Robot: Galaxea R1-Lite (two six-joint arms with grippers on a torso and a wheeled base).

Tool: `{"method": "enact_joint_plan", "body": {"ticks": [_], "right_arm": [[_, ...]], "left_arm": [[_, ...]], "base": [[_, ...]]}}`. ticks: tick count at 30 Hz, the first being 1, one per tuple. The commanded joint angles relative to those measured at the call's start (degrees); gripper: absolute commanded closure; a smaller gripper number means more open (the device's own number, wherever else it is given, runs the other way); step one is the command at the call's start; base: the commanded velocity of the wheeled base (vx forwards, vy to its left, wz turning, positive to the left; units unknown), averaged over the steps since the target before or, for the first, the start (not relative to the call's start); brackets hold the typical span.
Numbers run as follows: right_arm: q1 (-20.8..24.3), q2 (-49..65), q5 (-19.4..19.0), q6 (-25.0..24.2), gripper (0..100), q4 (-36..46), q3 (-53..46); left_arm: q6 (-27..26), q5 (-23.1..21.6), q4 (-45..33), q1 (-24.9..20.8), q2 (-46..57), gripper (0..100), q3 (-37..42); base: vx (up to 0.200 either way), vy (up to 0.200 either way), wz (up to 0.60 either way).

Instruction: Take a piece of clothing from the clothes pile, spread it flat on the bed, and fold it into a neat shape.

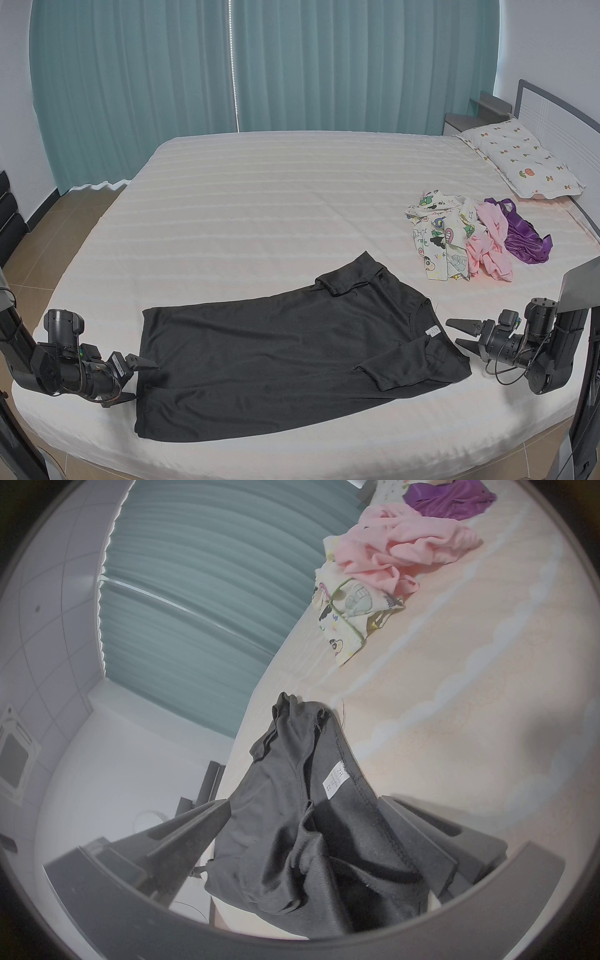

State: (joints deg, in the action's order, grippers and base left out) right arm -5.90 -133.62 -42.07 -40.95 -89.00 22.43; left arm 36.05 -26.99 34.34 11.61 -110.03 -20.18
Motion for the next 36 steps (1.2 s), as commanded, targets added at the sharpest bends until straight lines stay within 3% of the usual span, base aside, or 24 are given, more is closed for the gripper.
{"method": "enact_joint_plan", "body": {"ticks": [1,5,15,24,36], "right_arm": [[-1.0,2.3,0.0,-2.6,0,-0.6,-1.0],[-1.0,2.3,0.0,-2.8,0,-0.6,-1.2],[-0.6,2.2,0.0,-2.6,0,-0.6,-2.0],[-0.5,2.2,0.0,-2.6,0,-0.6,-2.0],[-0.1,2.0,0.0,-2.4,0,-0.6,-2.0]], "left_arm": [[1.8,-2.5,0.4,2.6,5.7,0,0.6],[1.6,-5.0,0.6,3.5,6.0,0,1.5],[1.9,-5.0,0.6,3.7,5.5,0,1.3],[1.7,-5.1,0.6,4.1,5.4,0,1.3],[1.9,-5.0,0.6,4.0,5.3,0,1.2]], "base": [[0.0,0.0,0.0],[0.0,0.0,0.0],[0.0,0.0,0.0],[0.0,0.2,0.0],[0.0,0.0,0.0]]}}
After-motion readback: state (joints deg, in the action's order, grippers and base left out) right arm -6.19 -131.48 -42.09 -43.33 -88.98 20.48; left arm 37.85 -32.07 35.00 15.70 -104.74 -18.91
